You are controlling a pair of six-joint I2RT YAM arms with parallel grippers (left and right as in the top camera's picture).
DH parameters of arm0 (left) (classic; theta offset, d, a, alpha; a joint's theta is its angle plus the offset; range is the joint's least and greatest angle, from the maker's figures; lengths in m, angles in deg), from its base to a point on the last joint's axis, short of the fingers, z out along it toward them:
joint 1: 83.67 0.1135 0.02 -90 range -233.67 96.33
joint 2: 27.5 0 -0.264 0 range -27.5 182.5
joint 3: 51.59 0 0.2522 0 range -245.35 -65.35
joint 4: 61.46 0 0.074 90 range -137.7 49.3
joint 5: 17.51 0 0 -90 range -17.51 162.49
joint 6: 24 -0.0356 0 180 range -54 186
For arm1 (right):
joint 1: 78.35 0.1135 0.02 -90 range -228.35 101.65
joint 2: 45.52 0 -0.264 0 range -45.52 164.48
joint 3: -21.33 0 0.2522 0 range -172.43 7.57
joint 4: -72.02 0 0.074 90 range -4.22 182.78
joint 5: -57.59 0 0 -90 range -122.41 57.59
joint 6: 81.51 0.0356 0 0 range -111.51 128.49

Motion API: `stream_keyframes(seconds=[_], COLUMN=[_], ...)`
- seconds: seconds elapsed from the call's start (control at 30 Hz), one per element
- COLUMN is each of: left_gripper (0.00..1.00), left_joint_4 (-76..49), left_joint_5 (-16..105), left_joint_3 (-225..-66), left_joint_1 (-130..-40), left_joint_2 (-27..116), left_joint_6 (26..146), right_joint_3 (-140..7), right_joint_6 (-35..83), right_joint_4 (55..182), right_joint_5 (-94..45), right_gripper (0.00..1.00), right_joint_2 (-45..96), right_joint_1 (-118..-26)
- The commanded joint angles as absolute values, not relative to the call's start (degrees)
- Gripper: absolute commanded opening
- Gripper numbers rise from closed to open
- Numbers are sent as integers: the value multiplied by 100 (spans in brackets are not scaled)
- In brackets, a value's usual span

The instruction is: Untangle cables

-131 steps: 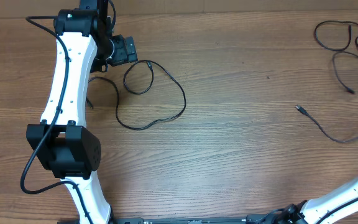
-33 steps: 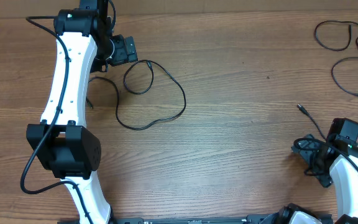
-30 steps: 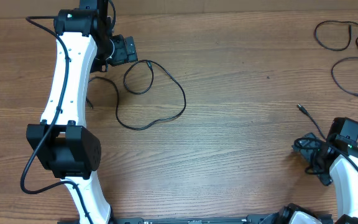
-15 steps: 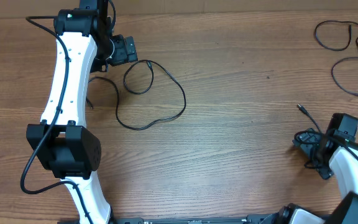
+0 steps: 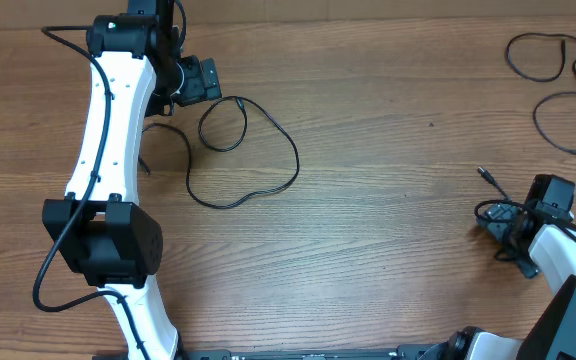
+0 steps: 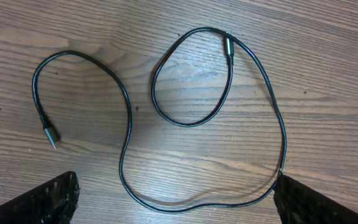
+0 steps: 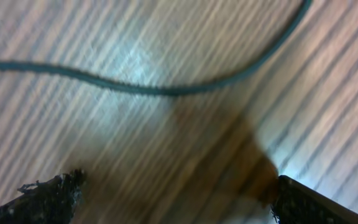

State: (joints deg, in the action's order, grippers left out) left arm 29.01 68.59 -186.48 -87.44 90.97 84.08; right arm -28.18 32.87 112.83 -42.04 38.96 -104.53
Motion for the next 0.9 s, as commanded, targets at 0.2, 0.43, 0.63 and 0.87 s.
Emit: stream_keyframes(seconds=[0.2,0.43,0.63,0.87], left_gripper=[100,99,100,100], left_joint_4=[2892,2892,2890,2890], left_joint_5=[6842,6842,6842,6842], left_joint_3=[-18744,-18744,-18744,-18744], left_joint_1=[-8781,-8781,-8781,-8781], left_joint_2=[9023,9023,9023,9023], left_joint_6=[8487,8487,8487,8487], right_joint_3=[-2689,-2689,-2689,-2689], right_joint_6=[3075,2878,2531,2468], right_joint_4=[10745,10502,10338,10030], right_joint_5=[-4138,-4090,-4066,-4007], right_gripper=[100,100,100,100], right_joint_2=[4097,4266,4506,4528], right_joint_1=[-10549,-11093,-11386,-11384])
